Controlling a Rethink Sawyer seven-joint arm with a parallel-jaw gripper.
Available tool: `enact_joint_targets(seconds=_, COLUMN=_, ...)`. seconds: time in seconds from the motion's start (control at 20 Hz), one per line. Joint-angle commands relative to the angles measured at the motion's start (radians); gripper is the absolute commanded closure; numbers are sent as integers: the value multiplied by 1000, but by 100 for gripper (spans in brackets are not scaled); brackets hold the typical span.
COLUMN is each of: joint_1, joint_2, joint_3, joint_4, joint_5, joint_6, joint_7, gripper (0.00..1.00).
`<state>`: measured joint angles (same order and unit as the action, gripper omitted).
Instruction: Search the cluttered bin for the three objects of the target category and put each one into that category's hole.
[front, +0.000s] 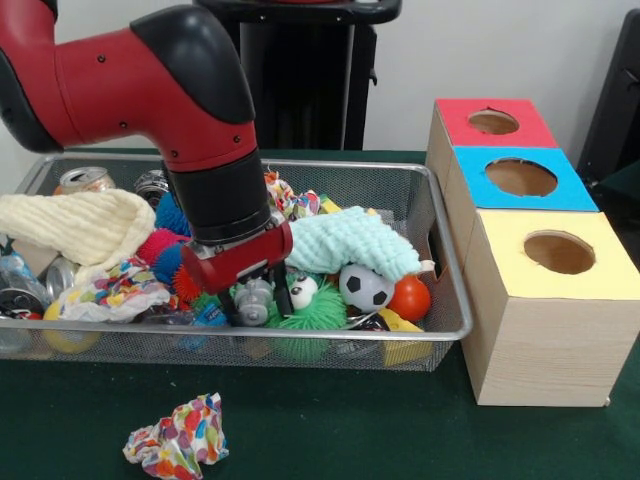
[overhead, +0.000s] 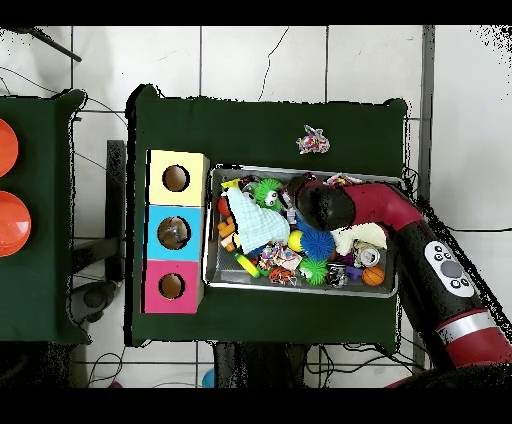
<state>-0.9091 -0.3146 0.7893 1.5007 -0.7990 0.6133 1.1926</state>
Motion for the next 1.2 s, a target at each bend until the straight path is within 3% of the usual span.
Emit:
enact_joint_targets(seconds=0.05, joint_1=-40, joint_2=69, joint_3=115, joint_4=-79, joint_5=20, joint_6=109, joint_7=-417, gripper=0)
enact_joint_targets(seconds=0.6, joint_1=-69, joint_2=103, joint_3=194, joint_4=-112, joint_5=87, joint_6=240, joint_7=-649, gripper=0)
enact_joint_targets(seconds=0.9, joint_1=-64, joint_2=88, joint_3=204, joint_4=-111, joint_5=103, joint_6=249, joint_7=-649, gripper=0)
enact_joint_targets(seconds=1.2, joint_1=2, joint_2=-31, joint_3=162, joint_4=-117, joint_5=82, joint_6=288, joint_7=-575, gripper=0)
